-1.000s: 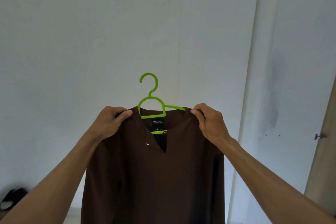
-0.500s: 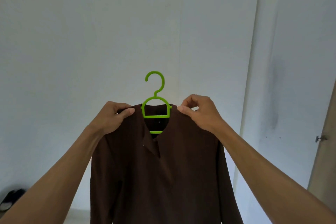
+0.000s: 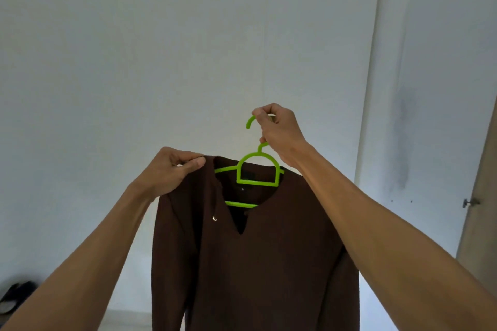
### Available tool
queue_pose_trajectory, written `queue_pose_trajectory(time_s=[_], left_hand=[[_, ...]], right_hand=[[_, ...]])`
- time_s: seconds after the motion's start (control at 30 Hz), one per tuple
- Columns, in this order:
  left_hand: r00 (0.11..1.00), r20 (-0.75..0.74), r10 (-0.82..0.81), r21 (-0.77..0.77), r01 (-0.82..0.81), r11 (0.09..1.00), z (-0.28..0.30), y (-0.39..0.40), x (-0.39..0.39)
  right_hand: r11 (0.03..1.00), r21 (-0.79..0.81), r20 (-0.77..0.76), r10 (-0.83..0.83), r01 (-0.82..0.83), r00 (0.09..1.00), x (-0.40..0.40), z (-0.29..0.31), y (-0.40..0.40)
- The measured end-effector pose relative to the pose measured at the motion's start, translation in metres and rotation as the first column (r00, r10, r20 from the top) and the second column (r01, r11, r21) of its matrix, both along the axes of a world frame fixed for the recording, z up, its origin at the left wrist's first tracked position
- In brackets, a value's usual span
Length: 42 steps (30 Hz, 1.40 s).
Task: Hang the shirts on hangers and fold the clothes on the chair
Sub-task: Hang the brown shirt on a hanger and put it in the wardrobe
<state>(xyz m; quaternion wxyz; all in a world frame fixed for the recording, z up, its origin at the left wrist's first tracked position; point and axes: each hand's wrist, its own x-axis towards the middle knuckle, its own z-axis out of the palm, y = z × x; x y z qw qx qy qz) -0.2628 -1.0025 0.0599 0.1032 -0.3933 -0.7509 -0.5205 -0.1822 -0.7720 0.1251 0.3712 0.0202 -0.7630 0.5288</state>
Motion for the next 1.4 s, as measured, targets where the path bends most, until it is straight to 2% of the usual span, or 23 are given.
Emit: queue_pose_trajectory(time_s=[0.1, 0.17, 0.27, 0.37, 0.43, 0.5, 0.57, 0.63, 0.7, 0.87, 1.0, 1.07, 1.13, 1.23, 1.3, 1.4], left_hand=[[0.996, 0.060, -0.062, -0.176, 0.071, 0.982, -0.002, -0.003, -0.003], [0.991, 0.135, 0.011, -0.242, 0.022, 0.970, -0.010, -0.010, -0.012], [0.975, 0.167, 0.143, -0.393, -0.067, 0.917, -0.033, -0.025, -0.029], [0.967, 0.179, 0.182, -0.421, -0.092, 0.902, -0.048, -0.032, -0.036], [0.966, 0.053, 0.252, -0.402, -0.210, 0.891, -0.045, -0.034, -0.039], [0.955, -0.035, 0.295, -0.309, -0.291, 0.906, -0.034, -0.035, -0.037], [0.967, -0.016, 0.255, -0.314, -0.247, 0.917, -0.024, -0.038, -0.038], [0.974, 0.049, 0.220, -0.420, -0.180, 0.890, -0.017, -0.040, -0.037], [0.977, 0.068, 0.203, -0.458, -0.150, 0.876, -0.015, -0.036, -0.034], [0.994, -0.105, 0.014, -0.352, -0.050, 0.935, -0.020, -0.003, -0.017], [0.980, -0.160, 0.114, -0.197, -0.145, 0.970, -0.024, 0.003, -0.023], [0.975, -0.147, 0.166, -0.113, -0.183, 0.977, -0.021, -0.003, -0.028], [0.973, -0.113, 0.200, -0.074, -0.209, 0.975, -0.017, -0.010, -0.032], [0.964, -0.109, 0.244, -0.071, -0.253, 0.965, -0.011, -0.022, -0.039], [0.956, -0.103, 0.274, -0.059, -0.281, 0.958, -0.009, -0.026, -0.042], [0.952, -0.082, 0.294, -0.070, -0.300, 0.952, -0.010, -0.028, -0.044]], right_hand=[[0.999, -0.047, -0.030, 0.023, -0.025, 0.999, -0.002, 0.003, -0.002], [0.996, -0.089, -0.057, 0.012, -0.017, 0.998, -0.003, 0.002, -0.001], [0.992, -0.121, -0.088, 0.010, -0.021, 0.996, -0.001, -0.001, 0.002], [0.997, -0.073, -0.115, -0.030, 0.021, 0.993, 0.000, 0.002, 0.007], [0.998, -0.011, -0.108, -0.064, 0.063, 0.992, 0.001, 0.001, 0.011], [0.997, 0.044, -0.066, -0.066, 0.069, 0.996, 0.001, -0.003, 0.012], [0.998, 0.049, -0.065, -0.038, 0.041, 0.997, 0.001, -0.006, 0.009], [1.000, -0.018, -0.106, -0.001, -0.001, 0.994, -0.001, -0.005, 0.003], [0.996, -0.088, -0.119, 0.020, -0.030, 0.993, -0.006, -0.006, -0.003], [0.987, -0.155, -0.076, 0.037, -0.048, 0.996, -0.016, -0.013, -0.018], [0.948, -0.187, -0.035, 0.255, -0.257, 0.966, -0.007, 0.001, -0.012], [0.973, -0.062, 0.110, 0.229, -0.223, 0.967, 0.000, 0.010, 0.005], [0.984, 0.135, 0.310, 0.069, -0.115, 0.948, 0.010, 0.006, 0.030], [0.929, 0.343, 0.552, -0.083, -0.136, 0.830, 0.018, -0.023, 0.063], [0.908, 0.381, 0.589, -0.090, -0.177, 0.803, 0.019, -0.046, 0.075], [0.883, 0.442, 0.512, -0.104, -0.158, 0.852, 0.019, -0.063, 0.078]])
